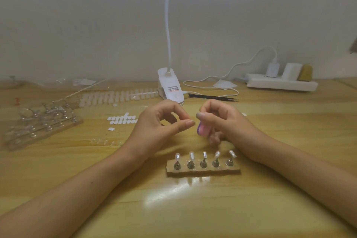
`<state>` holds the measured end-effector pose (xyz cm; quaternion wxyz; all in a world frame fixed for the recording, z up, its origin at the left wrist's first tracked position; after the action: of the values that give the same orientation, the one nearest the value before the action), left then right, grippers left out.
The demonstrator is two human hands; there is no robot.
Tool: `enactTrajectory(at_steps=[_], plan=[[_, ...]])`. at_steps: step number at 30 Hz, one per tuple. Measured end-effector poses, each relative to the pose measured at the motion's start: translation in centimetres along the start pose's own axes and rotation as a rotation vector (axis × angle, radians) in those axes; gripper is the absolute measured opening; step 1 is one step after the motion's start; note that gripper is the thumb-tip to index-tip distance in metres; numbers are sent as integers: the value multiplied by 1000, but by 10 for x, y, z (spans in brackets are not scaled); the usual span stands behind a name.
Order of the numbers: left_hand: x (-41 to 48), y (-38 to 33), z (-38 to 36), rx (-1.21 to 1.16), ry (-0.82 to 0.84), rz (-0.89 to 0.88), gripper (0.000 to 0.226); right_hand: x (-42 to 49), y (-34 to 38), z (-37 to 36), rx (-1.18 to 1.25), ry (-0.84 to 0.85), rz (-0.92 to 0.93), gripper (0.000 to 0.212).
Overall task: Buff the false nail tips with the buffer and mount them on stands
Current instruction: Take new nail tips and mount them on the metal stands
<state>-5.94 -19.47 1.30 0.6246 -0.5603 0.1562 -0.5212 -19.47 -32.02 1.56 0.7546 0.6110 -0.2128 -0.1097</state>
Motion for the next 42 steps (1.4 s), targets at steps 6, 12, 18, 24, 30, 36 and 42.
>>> enactTrajectory(at_steps=[6, 12, 18, 24, 30, 36, 42], plan=[[0, -5, -1, -30, 13, 0, 23, 1, -1, 1, 3, -27, 1, 25], [0, -1, 1, -78, -4, 21, 23, 1, -1, 4, 84, -19, 10, 25], [1, 1, 3, -102, -19, 37, 13, 3, -3, 12, 126, 104, -27, 15], [0, 1, 2, -50, 6, 25, 13, 3, -1, 2, 55, 58, -14, 28], [0, 0, 2, -16, 4, -8, 19, 2, 1, -2, -7, 22, -16, 38], [-2, -1, 2, 14, -21, -14, 10, 3, 0, 2, 58, -59, -24, 31], [-2, -2, 2, -6, -5, -28, 11, 2, -2, 3, 73, -78, -8, 34]])
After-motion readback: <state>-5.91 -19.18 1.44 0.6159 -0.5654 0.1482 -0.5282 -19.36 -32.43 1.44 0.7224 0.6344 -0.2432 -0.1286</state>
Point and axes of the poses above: each hand's wrist, its own x-axis towards the middle knuckle, its own z-axis out of the back of the hand, y = z × x, the point moved 2 cm from there along x, towards the middle knuckle, and after that the axes turned 2 degrees about z, right-handed, at the moved point
